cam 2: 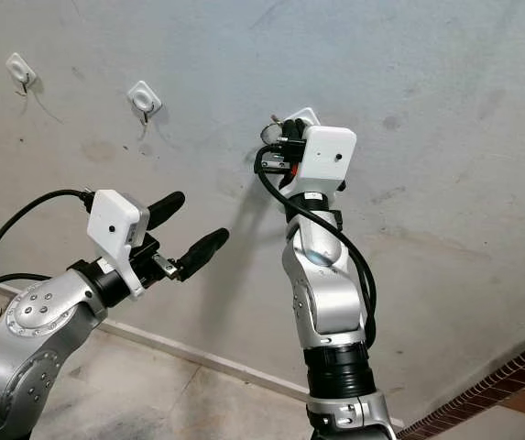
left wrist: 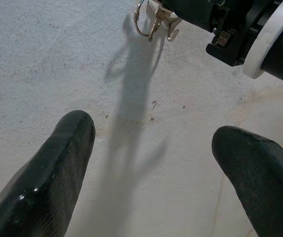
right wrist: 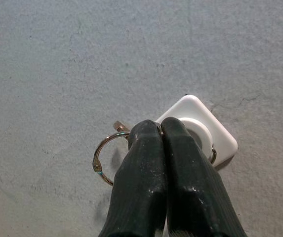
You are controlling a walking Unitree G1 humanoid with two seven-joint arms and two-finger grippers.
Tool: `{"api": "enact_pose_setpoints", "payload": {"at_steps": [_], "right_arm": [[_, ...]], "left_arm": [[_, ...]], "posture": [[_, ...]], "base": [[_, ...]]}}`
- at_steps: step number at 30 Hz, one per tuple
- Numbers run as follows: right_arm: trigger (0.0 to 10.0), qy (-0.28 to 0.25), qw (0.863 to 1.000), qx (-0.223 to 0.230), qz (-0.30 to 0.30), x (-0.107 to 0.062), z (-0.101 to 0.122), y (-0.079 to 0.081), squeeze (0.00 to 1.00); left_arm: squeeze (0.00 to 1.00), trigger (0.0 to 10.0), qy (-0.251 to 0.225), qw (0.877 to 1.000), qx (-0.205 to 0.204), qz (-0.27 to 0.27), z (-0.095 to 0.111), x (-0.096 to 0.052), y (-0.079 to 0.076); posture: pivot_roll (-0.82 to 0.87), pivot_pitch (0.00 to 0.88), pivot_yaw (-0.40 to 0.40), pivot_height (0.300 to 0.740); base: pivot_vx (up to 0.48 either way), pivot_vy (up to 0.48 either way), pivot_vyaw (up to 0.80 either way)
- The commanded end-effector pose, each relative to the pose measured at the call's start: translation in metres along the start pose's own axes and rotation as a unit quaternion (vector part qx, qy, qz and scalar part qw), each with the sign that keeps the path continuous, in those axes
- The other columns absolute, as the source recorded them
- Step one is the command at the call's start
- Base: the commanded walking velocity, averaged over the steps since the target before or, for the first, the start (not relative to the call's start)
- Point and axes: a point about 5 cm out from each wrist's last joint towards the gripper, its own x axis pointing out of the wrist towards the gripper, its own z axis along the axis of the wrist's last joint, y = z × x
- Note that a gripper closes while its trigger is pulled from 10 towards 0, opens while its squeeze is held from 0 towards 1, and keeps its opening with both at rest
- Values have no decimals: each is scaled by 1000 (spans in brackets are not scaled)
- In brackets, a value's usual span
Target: Hang keys on a hook
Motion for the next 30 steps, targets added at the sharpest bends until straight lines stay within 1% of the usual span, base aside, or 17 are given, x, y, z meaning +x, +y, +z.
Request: {"api": "enact_pose_setpoints", "payload": {"at_steps": [1,6,9,13,15,19,27,28,30], "right_arm": [[10000,10,1000,-1,-13,-1,-5,-4,0],[10000,14,1000,-3,-16,-3,-8,-5,0],[10000,21,999,-9,-26,-7,-12,-11,0],[10000,25,999,-13,-31,-9,-14,-14,0],[10000,35,998,-20,-41,-11,-18,-21,0],[10000,41,997,-23,-54,-15,-20,-28,0],[10000,38,997,-26,-63,-18,-19,-32,0],[10000,36,997,-29,-68,-18,-18,-35,0],[10000,35,997,-30,-70,-17,-18,-37,0]], "left_arm": [[0,10000,-5,1000,5,-8,4,1,-3],[0,10000,-4,1000,5,-7,4,1,-2],[0,10000,-1,1000,5,-6,4,0,-1],[0,10000,-1,1000,5,-6,4,0,-1],[0,10000,0,1000,5,-7,3,0,-2],[0,10000,0,1000,6,-7,3,0,-1],[0,10000,0,1000,6,-7,3,1,-2],[0,10000,0,1000,6,-9,2,0,-3],[0,10000,0,1000,6,-9,2,0,-3]], "posture": [[237,0,-23,740],[237,0,-23,740],[237,0,-23,740],[237,0,-21,740],[237,0,-21,740],[238,0,-19,740],[238,0,-19,740],[237,0,-17,740],[237,0,-17,740]], "base": [[0,0,0],[0,0,0],[0,0,0],[0,0,0],[0,0,0],[0,0,0],[0,0,0],[0,0,0],[0,0,0]]}}
